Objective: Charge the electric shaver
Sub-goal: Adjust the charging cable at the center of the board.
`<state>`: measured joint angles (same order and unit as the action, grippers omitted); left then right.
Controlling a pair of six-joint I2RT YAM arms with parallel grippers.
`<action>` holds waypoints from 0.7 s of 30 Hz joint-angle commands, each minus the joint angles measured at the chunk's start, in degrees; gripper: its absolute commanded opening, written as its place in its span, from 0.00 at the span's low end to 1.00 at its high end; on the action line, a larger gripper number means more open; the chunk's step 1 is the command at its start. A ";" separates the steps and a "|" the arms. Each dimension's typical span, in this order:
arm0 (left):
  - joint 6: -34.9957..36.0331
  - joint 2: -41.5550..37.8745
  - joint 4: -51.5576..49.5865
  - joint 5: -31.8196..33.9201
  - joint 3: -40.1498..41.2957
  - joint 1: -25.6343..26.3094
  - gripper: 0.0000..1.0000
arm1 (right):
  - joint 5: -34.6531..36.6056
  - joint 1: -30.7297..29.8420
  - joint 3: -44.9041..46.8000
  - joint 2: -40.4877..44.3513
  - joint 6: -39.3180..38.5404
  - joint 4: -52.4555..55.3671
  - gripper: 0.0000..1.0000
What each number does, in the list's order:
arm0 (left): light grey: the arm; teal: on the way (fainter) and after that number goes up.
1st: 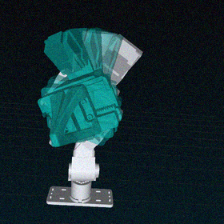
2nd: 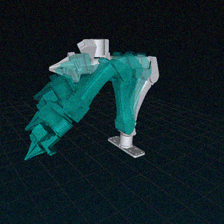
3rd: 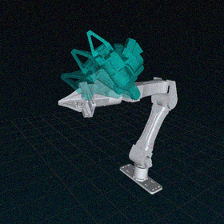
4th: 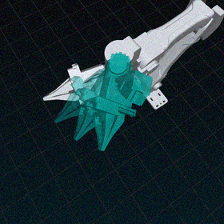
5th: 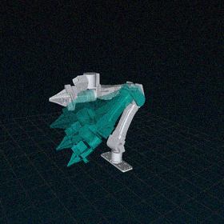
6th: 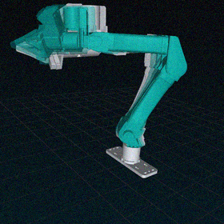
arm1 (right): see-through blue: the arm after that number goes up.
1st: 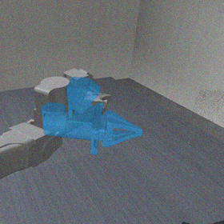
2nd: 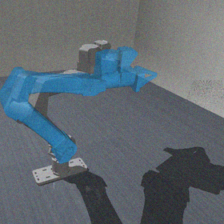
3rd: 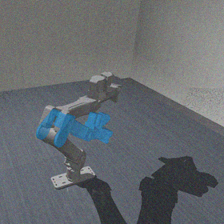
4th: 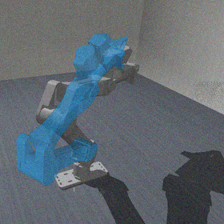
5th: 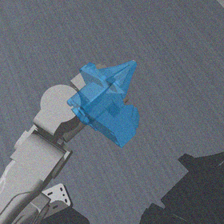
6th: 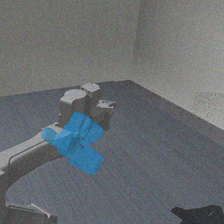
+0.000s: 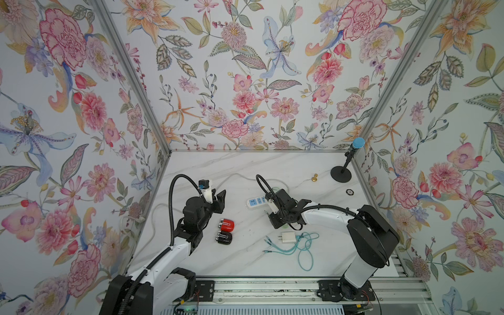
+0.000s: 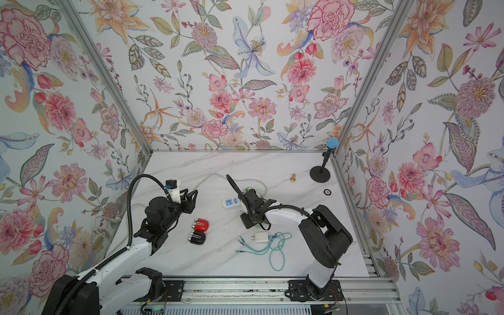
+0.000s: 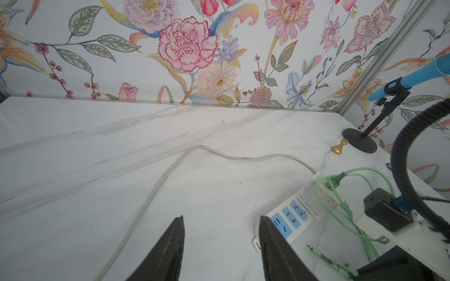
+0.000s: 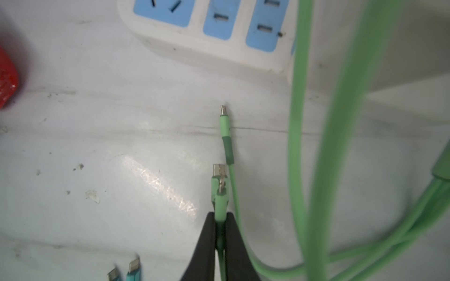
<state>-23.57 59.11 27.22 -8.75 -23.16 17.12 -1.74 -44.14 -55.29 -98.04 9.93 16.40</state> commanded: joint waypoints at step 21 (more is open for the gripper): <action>-0.45 0.74 2.73 -0.89 -0.02 -0.38 0.52 | 0.02 4.05 1.23 6.75 -0.76 3.46 0.29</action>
<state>-23.57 59.31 28.34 -8.75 -23.16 17.15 -2.52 -40.58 -52.82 -93.54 10.26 17.72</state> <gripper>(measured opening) 0.520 0.291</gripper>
